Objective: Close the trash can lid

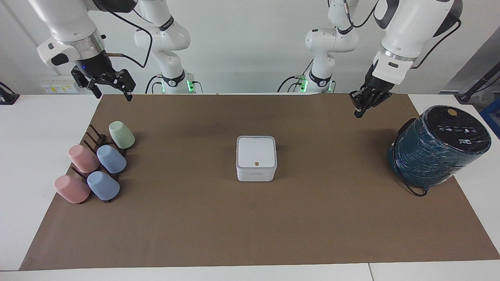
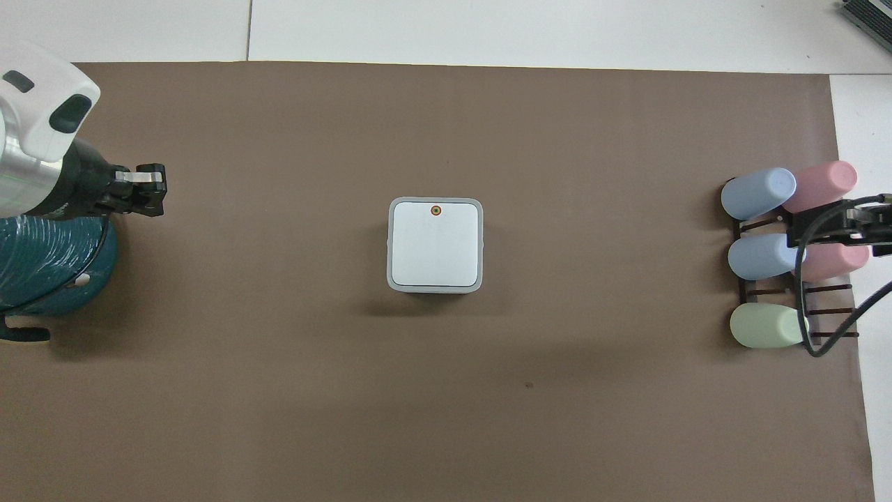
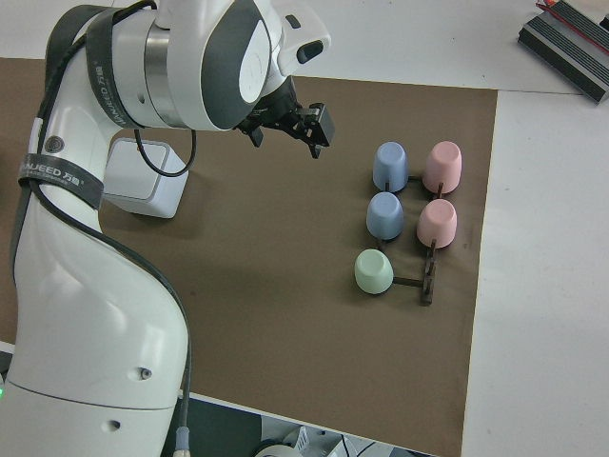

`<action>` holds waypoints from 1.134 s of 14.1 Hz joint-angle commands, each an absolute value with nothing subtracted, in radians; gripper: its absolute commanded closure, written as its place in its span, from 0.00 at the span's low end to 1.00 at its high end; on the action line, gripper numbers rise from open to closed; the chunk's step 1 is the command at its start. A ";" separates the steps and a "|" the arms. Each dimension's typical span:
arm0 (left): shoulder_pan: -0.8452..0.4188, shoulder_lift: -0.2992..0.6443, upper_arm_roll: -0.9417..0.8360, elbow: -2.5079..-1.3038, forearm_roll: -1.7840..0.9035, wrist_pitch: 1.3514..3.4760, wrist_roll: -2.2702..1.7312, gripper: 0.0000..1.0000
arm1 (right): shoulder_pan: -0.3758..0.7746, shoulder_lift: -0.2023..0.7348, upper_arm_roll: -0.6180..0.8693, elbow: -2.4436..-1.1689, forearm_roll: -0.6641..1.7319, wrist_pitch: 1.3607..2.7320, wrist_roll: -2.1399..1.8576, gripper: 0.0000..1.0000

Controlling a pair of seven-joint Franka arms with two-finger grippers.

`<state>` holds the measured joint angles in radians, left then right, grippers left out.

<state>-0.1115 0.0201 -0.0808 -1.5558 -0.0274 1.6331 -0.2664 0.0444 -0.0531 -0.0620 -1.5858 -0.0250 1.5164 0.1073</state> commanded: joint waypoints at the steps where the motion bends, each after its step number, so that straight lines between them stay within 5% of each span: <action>1: -0.084 -0.004 -0.095 -1.569 0.026 1.592 -0.148 1.00 | 0.035 -0.067 -0.058 -1.598 -0.008 1.519 0.081 0.00; 4: -0.071 -0.014 -0.095 -1.586 0.028 1.582 -0.091 0.98 | 0.035 -0.067 -0.058 -1.598 -0.008 1.519 0.081 0.00; 6: -0.071 -0.014 -0.097 -1.588 0.026 1.588 -0.098 0.55 | 0.035 -0.067 -0.058 -1.598 -0.008 1.519 0.081 0.00; 8: -0.072 -0.014 -0.098 -1.591 0.018 1.601 -0.101 0.35 | 0.035 -0.067 -0.058 -1.598 -0.008 1.519 0.081 0.00; 10: -0.081 -0.026 -0.098 -1.618 0.017 1.641 -0.100 0.03 | 0.035 -0.067 -0.058 -1.598 -0.008 1.519 0.081 0.00; 16: -0.081 -0.028 -0.098 -1.623 0.017 1.655 -0.092 0.00 | 0.035 -0.067 -0.058 -1.598 -0.008 1.519 0.081 0.00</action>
<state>-0.0843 0.0086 -0.0967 -1.5812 0.0052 1.6306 -0.1056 0.0444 -0.0531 -0.0620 -1.5858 -0.0250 1.5164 0.1073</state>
